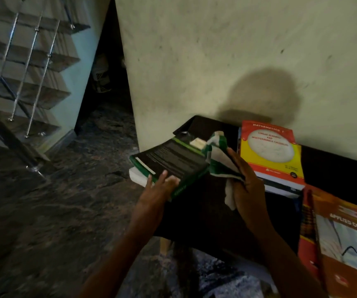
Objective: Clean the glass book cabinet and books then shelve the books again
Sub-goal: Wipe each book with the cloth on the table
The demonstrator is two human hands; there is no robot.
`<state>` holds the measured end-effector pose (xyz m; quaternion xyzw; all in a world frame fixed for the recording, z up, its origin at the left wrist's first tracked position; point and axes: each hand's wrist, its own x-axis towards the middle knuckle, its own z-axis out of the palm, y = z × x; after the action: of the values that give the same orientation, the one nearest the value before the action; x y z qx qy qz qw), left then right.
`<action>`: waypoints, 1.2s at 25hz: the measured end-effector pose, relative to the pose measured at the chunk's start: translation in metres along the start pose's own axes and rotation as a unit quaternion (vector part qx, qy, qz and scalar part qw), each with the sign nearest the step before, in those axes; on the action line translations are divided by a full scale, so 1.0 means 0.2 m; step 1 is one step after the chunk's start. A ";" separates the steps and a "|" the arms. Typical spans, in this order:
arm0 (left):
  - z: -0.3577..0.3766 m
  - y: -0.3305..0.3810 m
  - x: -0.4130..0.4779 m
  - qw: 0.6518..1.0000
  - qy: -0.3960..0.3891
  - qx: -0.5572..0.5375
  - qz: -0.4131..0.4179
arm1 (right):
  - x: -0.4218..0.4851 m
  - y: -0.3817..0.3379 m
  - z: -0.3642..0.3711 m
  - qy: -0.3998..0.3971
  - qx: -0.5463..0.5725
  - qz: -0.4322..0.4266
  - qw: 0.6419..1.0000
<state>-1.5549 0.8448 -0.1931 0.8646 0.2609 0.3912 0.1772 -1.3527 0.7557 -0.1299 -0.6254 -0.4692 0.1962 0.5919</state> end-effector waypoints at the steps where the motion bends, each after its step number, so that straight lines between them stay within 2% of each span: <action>1: 0.05 -0.07 -0.07 0.997 -0.033 0.031 0.058 | -0.02 0.02 -0.01 -0.001 -0.008 0.008 1.000; 4: 0.18 -0.15 -0.27 0.986 -0.103 0.097 0.090 | -0.08 0.08 -0.01 -0.015 -0.045 0.042 0.998; 7: 0.20 -0.15 -0.36 0.974 -0.169 0.115 0.102 | -0.08 0.11 0.04 -0.036 -0.042 0.066 0.996; 8: 0.16 -0.14 -0.34 0.980 -0.156 0.105 0.057 | -0.05 0.12 0.07 -0.043 -0.054 0.070 0.995; 9: 0.13 -0.16 -0.31 0.989 -0.129 0.058 -0.041 | -0.02 0.12 0.10 -0.058 -0.073 0.071 0.993; 10: 0.08 -0.14 -0.25 0.980 -0.086 -0.016 -0.176 | 0.03 0.13 0.14 -0.074 -0.097 0.070 0.990; 11: 0.05 -0.15 -0.20 0.944 -0.030 -0.096 -0.313 | 0.10 0.14 0.19 -0.091 -0.114 0.068 0.987; 12: 0.02 -0.17 -0.16 0.890 0.021 -0.167 -0.424 | 0.17 0.17 0.23 -0.102 -0.136 0.062 0.983; 14: -0.01 -0.23 -0.09 0.735 0.088 -0.326 -0.589 | 0.32 0.26 0.32 -0.112 -0.190 0.024 0.975; 15: -0.02 -0.25 -0.07 0.646 0.092 -0.411 -0.637 | 0.39 0.35 0.36 -0.111 -0.216 0.006 0.970; 16: -0.02 -0.27 -0.06 0.588 0.089 -0.462 -0.657 | 0.44 0.42 0.40 -0.114 -0.243 0.007 0.963; 17: -0.03 -0.28 -0.05 0.562 0.087 -0.482 -0.667 | 0.48 0.50 0.43 -0.123 -0.266 0.029 0.956; 19: -0.04 -0.31 -0.05 0.555 0.085 -0.485 -0.670 | 0.49 0.59 0.48 -0.164 -0.358 0.055 0.917; 21: -0.04 -0.32 -0.05 0.558 0.088 -0.482 -0.670 | 0.40 0.59 0.55 -0.190 -0.409 0.028 0.892; 24: -0.03 -0.32 -0.05 0.548 0.077 -0.492 -0.672 | 0.13 0.49 0.72 -0.193 -0.374 -0.083 0.903; 28: -0.04 -0.32 -0.06 0.519 0.093 -0.518 -0.674 | -0.13 0.44 0.87 -0.274 -0.303 -0.141 0.902; 29: -0.04 -0.32 -0.06 0.518 0.088 -0.524 -0.671 | -0.09 0.45 0.83 -0.268 -0.272 -0.144 0.913; 30: -0.04 -0.33 -0.07 0.526 0.078 -0.520 -0.669 | -0.03 0.46 0.76 -0.225 -0.252 -0.130 0.932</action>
<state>-1.5896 0.8913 -0.2298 0.1576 0.5259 0.2899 0.7839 -1.4444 0.8487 -0.2496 -0.6270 -0.7011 0.1285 0.3143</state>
